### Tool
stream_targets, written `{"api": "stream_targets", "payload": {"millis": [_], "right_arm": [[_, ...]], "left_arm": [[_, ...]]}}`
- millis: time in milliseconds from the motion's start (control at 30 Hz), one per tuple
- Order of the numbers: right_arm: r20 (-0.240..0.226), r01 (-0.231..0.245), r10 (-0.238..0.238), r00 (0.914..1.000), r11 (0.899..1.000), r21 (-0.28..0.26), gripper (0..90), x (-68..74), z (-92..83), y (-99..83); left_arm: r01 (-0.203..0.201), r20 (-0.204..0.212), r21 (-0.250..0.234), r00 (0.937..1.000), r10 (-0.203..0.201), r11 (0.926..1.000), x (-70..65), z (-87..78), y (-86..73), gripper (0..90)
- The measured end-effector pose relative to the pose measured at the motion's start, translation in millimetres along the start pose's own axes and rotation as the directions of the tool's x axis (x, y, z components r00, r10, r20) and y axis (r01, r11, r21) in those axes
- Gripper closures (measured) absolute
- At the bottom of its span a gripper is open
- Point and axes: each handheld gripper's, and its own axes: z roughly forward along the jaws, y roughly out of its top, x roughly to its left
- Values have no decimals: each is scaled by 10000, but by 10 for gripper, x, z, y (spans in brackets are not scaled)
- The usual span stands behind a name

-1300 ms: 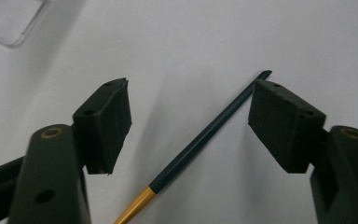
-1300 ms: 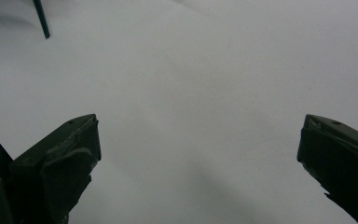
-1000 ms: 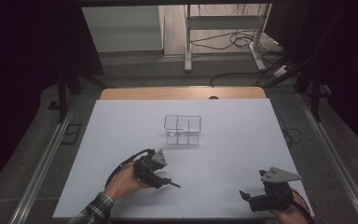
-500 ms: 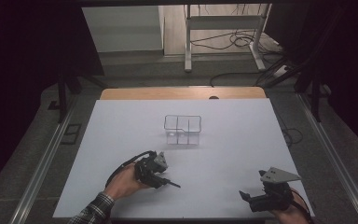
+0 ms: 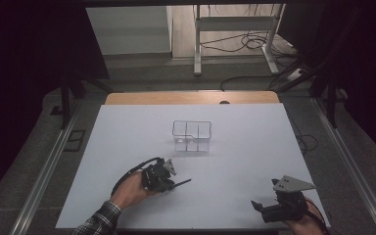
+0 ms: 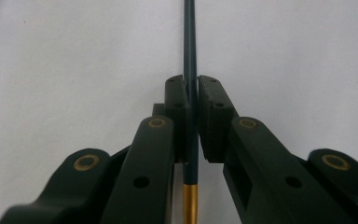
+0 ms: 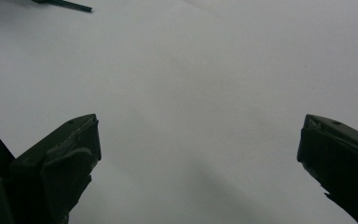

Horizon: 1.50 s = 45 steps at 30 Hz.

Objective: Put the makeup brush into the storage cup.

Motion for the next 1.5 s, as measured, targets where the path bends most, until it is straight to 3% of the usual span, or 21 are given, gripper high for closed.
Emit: {"api": "stream_targets", "payload": {"millis": [300,633,833,967,1267,1500], "right_arm": [[-39,8,-8,10000,10000,-19,0,2,0,1],[-80,77,-77,9999,10000,-1,0,6,-3,3],[-125,5,-7,9999,9998,-182,0,1,-13,8],[-155,-81,77,9999,9997,-235,0,4,-19,15],[-340,-108,93,9994,9990,-442,0,10,-23,32],[-416,60,-79,9991,9990,-451,9,37,-38,66]], "left_arm": [[274,81,-161,9996,-272,9995,21,-30,-9,842],[515,504,-674,9976,-482,9964,9,-137,-36,842],[823,805,-1302,9941,-722,9881,-18,-219,-59,842],[709,826,-1501,9948,-590,9861,-45,-285,-71,841],[863,926,-2171,9934,-675,9723,-114,-377,-118,841],[801,884,-2380,9942,-606,9680,-177,-399,-149,841]]}}
